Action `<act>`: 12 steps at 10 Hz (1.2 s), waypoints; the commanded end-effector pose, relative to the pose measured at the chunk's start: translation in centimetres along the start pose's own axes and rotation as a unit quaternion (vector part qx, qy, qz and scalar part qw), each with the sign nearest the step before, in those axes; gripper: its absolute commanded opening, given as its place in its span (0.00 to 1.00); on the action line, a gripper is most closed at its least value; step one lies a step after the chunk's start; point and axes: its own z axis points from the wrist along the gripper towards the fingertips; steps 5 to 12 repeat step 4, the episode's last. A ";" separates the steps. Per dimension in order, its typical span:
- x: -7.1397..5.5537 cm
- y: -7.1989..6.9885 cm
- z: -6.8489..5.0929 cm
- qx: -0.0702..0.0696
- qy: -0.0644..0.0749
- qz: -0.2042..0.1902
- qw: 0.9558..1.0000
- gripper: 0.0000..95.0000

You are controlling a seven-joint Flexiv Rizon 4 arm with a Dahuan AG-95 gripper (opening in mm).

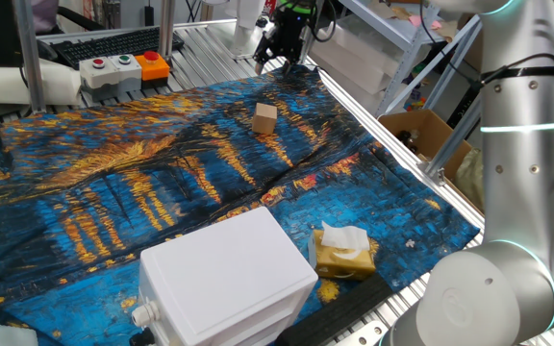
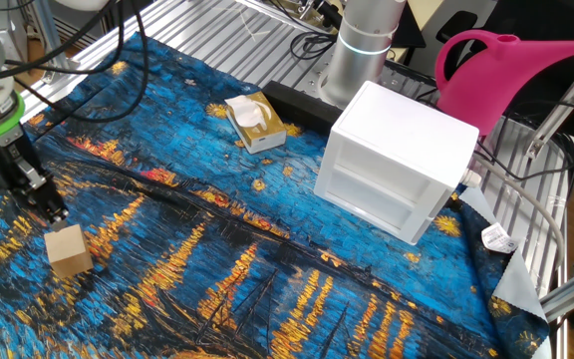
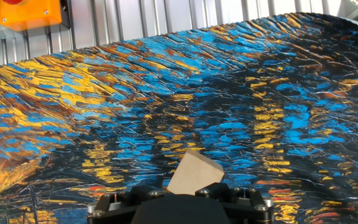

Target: Pick up the small block on the left and move it to the right

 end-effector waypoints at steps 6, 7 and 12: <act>0.0 0.0 0.0 0.002 0.005 -0.021 1.000 0.60; 0.0 0.0 0.0 0.002 0.005 -0.021 1.000 0.60; 0.0 0.0 0.0 0.002 0.005 -0.021 1.000 0.60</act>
